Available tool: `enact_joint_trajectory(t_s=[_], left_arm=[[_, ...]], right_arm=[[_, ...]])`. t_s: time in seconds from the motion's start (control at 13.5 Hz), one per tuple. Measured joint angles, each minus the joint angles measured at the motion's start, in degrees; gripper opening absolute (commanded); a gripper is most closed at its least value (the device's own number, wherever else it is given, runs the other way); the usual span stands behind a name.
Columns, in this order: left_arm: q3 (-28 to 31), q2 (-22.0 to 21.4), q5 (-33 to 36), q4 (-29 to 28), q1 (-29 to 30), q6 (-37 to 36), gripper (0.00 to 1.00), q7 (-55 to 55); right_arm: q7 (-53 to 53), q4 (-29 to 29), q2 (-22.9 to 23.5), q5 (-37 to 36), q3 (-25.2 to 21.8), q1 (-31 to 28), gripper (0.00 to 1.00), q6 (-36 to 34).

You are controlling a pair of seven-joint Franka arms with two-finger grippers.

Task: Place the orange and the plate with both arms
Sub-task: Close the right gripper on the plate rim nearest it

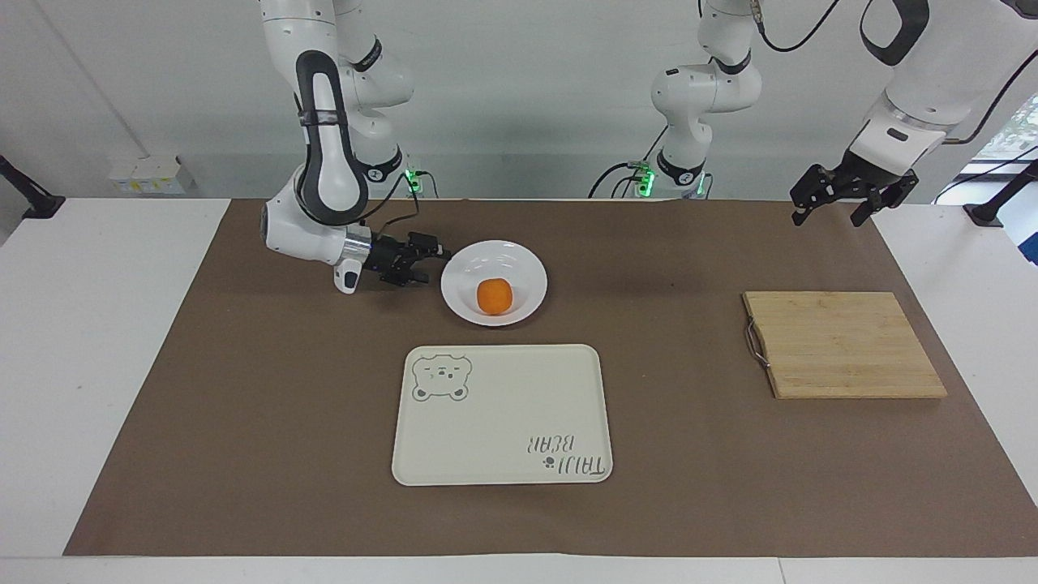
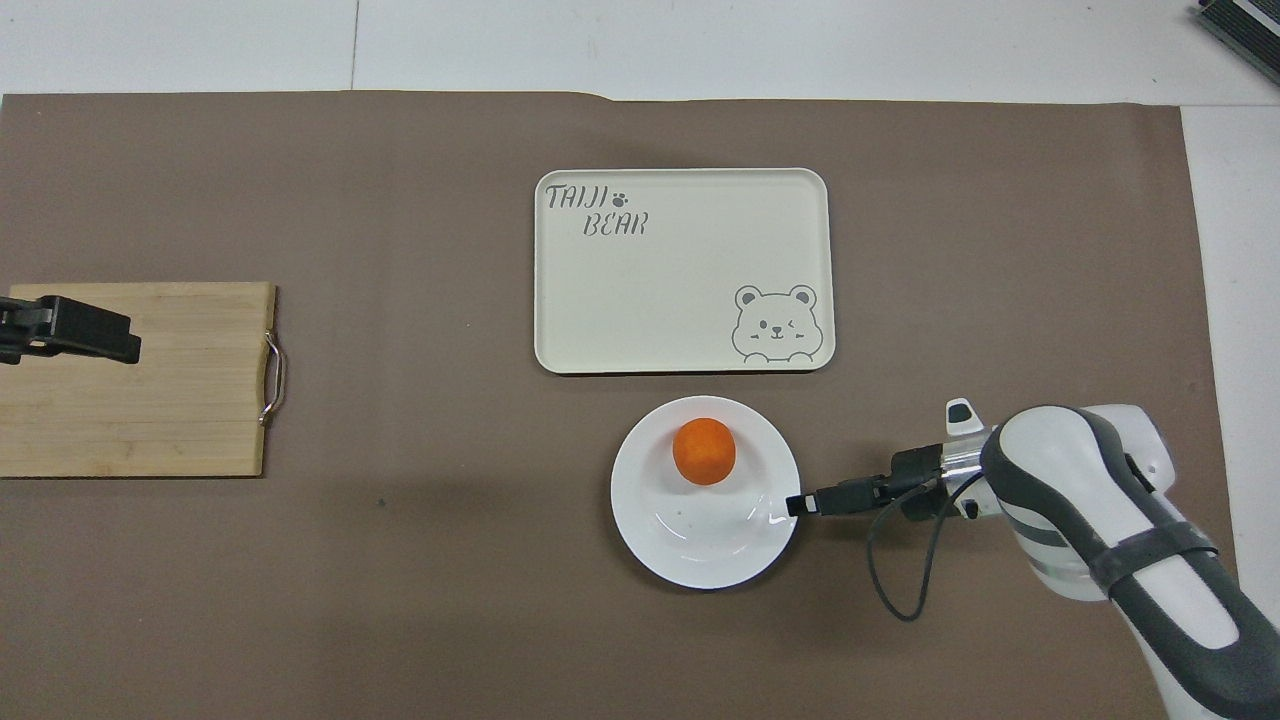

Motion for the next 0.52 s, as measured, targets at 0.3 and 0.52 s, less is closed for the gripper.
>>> enact_joint_trajectory(t_s=[0.3,0.52], left_arm=[[0.12,0.00,0.05,0.00,0.05,0.40,1.00,0.00],[0.16,0.00,0.06,0.00,0.05,0.49,1.00,0.00]], right_arm=[[0.68,-1.51,0.22,3.93,0.00,2.16,1.00,1.67],[1.73,-2.00,0.22,5.17,0.00,2.77,1.00,2.47]])
